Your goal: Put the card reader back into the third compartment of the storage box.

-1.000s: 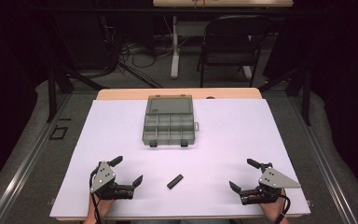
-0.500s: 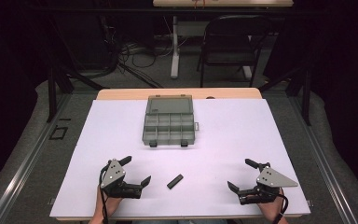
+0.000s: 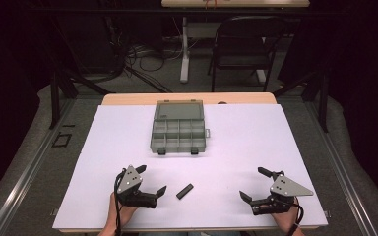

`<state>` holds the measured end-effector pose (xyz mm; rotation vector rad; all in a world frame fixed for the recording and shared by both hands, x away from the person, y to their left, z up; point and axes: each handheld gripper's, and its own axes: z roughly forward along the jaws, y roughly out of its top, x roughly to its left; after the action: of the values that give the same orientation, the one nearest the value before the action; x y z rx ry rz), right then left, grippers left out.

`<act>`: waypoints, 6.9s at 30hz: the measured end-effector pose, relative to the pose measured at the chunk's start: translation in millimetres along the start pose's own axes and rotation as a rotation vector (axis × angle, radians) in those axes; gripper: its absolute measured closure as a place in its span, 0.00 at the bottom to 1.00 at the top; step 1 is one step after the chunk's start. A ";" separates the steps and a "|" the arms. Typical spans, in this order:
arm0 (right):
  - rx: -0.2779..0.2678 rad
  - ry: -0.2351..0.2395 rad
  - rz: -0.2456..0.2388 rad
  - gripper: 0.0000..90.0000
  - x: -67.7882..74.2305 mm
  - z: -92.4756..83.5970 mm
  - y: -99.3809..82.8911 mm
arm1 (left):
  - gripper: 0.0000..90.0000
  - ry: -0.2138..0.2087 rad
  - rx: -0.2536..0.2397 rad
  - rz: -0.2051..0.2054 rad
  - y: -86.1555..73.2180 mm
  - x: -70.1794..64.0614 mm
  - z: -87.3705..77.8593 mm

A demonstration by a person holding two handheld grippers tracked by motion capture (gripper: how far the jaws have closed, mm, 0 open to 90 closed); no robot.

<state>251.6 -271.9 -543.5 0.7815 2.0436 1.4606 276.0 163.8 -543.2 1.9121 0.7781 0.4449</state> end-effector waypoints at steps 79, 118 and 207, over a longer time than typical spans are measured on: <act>0.066 0.023 0.001 0.01 -1.6 9.6 0.6 | 0.80 -0.035 0.305 0.036 4.8 -65.1 58.5; 0.064 0.021 -0.003 0.01 -1.1 8.7 -0.3 | 0.81 -0.051 0.212 0.027 17.2 -52.9 42.5; 0.048 -0.003 0.005 0.01 -2.5 2.8 -3.0 | 0.81 -0.040 0.101 -0.026 81.0 10.3 55.4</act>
<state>254.8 -272.6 -546.9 0.8075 2.0830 1.4174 343.3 109.3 -495.9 1.9963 0.8117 0.3559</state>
